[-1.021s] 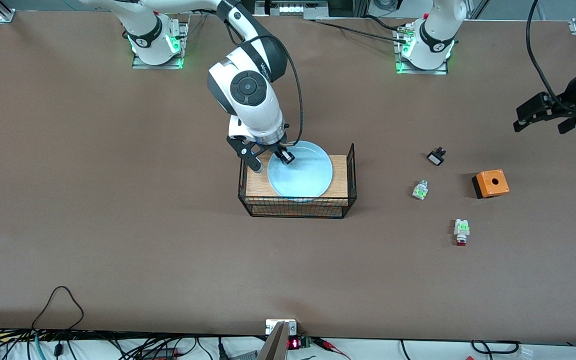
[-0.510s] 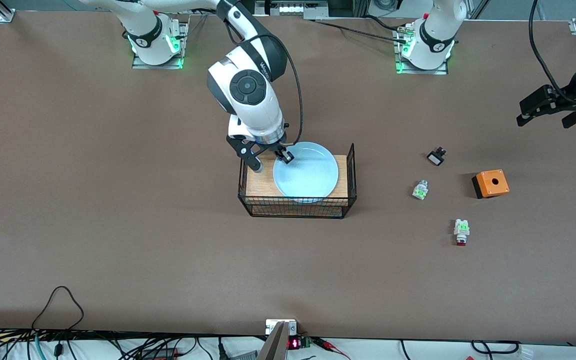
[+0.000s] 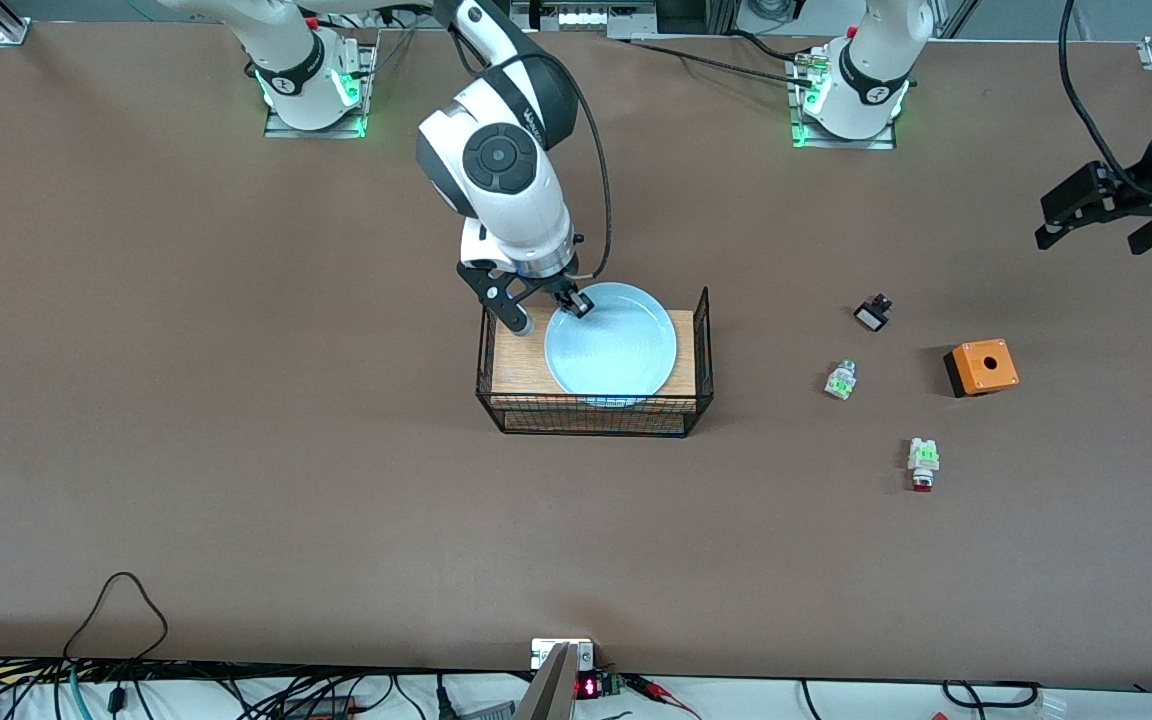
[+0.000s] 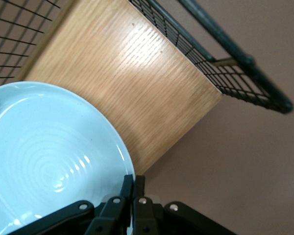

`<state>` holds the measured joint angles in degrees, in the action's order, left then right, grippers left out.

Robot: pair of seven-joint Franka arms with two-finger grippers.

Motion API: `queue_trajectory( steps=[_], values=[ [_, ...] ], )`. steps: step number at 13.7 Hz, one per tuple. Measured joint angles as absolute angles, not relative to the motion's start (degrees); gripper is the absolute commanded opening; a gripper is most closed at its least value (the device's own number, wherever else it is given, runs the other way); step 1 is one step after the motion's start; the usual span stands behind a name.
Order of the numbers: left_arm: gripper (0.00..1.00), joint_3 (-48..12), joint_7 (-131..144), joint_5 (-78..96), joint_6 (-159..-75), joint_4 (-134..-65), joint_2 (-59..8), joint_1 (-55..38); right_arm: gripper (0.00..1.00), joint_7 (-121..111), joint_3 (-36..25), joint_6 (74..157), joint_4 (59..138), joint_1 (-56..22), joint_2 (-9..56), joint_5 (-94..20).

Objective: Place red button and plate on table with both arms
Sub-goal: 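Lift the blue plate out of the basket with the right gripper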

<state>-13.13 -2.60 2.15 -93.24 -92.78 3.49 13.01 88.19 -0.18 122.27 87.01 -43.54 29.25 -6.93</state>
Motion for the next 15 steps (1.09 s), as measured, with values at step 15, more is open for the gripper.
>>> queue_trajectory(
  steps=[15],
  values=[
    [1.00, -9.74, -8.23, 2.15, -91.34, -92.25, 3.52, 12.85, 0.00, 59.07, -1.59, 104.20, 87.02, -29.20, 11.28, -6.88]
  ],
)
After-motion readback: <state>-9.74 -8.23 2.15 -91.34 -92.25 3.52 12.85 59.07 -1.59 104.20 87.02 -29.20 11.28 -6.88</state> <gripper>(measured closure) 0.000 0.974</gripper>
